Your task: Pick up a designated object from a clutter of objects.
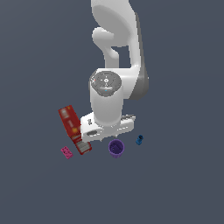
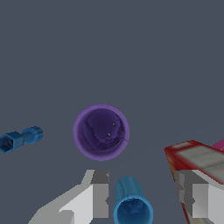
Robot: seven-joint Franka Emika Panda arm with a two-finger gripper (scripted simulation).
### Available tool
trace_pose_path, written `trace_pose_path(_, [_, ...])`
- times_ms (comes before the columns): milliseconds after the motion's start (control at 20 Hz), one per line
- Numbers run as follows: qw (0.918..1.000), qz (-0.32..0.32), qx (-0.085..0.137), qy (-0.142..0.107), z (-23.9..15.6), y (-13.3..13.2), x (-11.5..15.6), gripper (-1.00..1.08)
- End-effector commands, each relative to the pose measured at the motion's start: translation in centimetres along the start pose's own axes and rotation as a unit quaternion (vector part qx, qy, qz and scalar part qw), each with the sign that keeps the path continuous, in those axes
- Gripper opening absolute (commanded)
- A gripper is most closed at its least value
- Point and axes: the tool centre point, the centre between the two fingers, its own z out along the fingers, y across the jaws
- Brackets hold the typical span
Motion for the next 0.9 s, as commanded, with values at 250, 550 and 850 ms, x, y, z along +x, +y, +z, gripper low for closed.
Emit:
trace_pose_path(250, [0.9992,-0.039,0.002,0.006,4.5,0.1,1.8,0.28])
trace_pose_path(550, [0.9986,-0.052,0.003,0.007,6.1,0.0,2.3,0.28])
trace_pose_path(850, [0.9987,-0.051,0.004,0.007,6.5,0.1,2.3,0.28])
